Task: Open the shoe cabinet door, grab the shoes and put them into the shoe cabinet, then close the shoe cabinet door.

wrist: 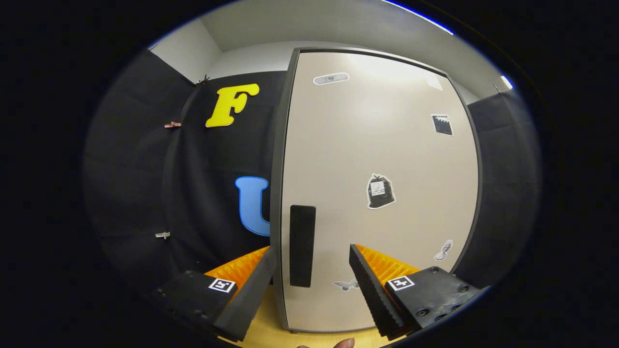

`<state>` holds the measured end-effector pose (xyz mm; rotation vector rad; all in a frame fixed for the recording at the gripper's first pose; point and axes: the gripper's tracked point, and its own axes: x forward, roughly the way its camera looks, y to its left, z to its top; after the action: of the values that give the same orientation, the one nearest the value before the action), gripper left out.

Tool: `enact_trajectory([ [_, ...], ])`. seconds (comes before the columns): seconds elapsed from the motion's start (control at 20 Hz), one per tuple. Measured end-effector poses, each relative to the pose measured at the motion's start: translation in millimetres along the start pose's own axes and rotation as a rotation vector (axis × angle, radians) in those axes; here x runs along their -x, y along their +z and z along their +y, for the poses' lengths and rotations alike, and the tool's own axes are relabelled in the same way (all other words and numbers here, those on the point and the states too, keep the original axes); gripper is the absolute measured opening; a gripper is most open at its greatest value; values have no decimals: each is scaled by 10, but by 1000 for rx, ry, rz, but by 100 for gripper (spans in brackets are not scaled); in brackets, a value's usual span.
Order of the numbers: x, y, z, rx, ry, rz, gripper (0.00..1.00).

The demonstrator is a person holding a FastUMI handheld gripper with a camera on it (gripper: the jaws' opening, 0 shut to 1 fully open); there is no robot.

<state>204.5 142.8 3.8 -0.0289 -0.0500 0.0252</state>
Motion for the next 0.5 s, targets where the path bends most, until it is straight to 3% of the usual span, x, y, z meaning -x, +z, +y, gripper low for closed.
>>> enact_trajectory([
  [0.1,-153,-75,41,-2,-10,9,96],
  [0.3,-359,-169,86,-34,-29,23,79],
  [0.4,-457,-213,117,-47,-34,31,63],
  [0.45,-413,-229,150,-49,-30,37,49],
  [0.5,-479,-251,99,-16,-65,23,45],
])
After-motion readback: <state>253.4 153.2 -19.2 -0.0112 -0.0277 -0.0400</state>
